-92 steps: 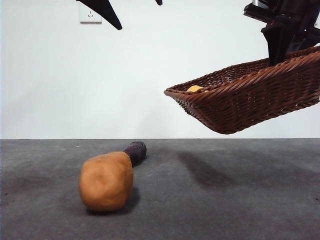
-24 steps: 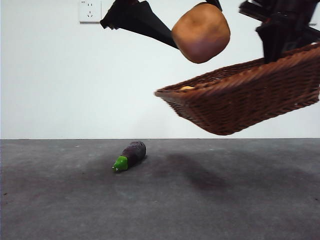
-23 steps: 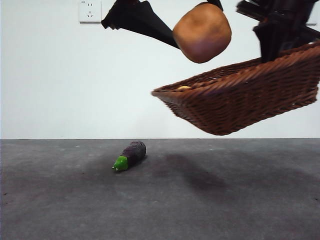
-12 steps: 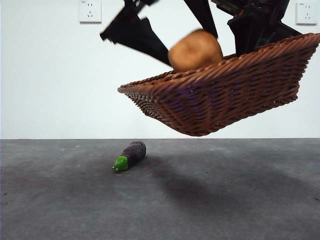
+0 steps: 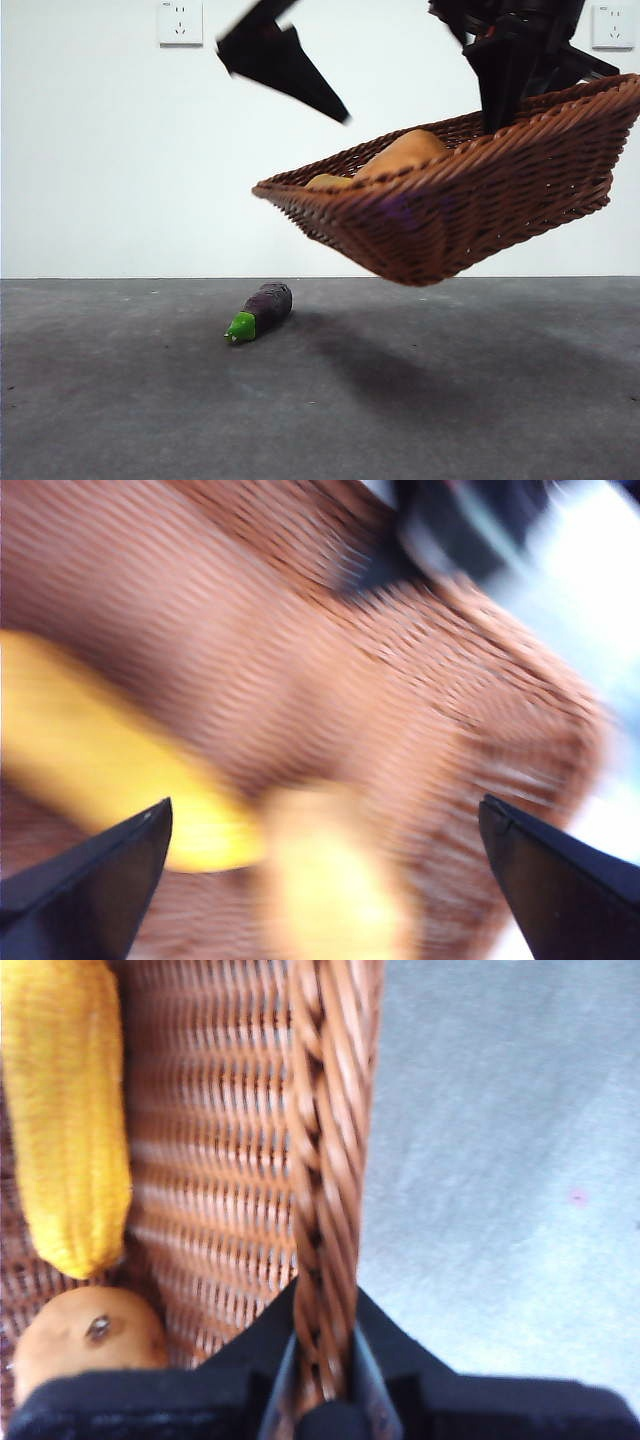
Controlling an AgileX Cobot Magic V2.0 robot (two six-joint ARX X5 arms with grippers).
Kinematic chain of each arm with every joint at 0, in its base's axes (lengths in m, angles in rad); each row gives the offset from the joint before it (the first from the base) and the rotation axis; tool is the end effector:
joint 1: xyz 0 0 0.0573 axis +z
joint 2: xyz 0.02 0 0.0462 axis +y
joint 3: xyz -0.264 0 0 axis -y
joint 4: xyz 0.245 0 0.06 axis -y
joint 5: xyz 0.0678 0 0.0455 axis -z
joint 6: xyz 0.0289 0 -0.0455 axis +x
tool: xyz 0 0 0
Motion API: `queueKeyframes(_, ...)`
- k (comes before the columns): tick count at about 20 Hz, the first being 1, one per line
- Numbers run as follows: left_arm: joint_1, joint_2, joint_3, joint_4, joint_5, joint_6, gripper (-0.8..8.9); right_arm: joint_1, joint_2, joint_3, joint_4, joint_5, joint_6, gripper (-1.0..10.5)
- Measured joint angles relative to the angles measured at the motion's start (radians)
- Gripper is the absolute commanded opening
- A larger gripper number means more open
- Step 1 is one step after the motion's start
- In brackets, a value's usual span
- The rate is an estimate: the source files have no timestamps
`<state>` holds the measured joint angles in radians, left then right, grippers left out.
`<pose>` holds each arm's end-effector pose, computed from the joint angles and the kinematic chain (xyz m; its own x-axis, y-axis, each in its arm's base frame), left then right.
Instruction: Help me put the vegetables on the table into the basket
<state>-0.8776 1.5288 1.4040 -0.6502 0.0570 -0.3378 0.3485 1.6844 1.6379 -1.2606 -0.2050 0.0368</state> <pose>0.2087 -0.2538 0.3287 0.4120 -0.5850 -0.6986 0.6009 0.7507 -0.2744 0.3011 0.1157 0.3216 0.1703 0.2785 -0.9452 -0.3506 0.9136 0.2060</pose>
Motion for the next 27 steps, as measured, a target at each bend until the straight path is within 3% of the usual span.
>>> queueKeyframes(2,0.031,-0.005,0.046,-0.048,-0.121,0.049,5.43,-0.063,0.0,0.0,0.0,0.001,-0.004,-0.2)
queueKeyframes(4,0.095,-0.006,0.049,-0.082,-0.133,0.069,5.43,-0.135,0.0,0.0,0.0,-0.005,-0.007,-0.2)
queueKeyframes(8,0.289,0.076,0.049,-0.035,0.005,0.076,5.43,-0.236,0.0,0.0,0.001,-0.012,-0.008,-0.2)
queueKeyframes(12,0.395,0.261,0.122,-0.043,0.092,0.085,5.43,-0.265,0.0,0.0,0.013,-0.013,-0.011,-0.2)
queueKeyframes(19,0.441,0.583,0.394,-0.15,0.092,0.133,5.34,-0.266,0.0,0.0,0.02,-0.015,-0.011,-0.2)
queueKeyframes(24,0.442,0.671,0.41,-0.154,0.052,0.135,5.21,-0.266,0.0,0.0,0.02,-0.015,-0.024,-0.2)
queueKeyframes(27,0.443,0.678,0.41,-0.152,0.027,0.135,3.44,-0.266,0.0,0.0,0.021,-0.015,-0.03,-0.2)
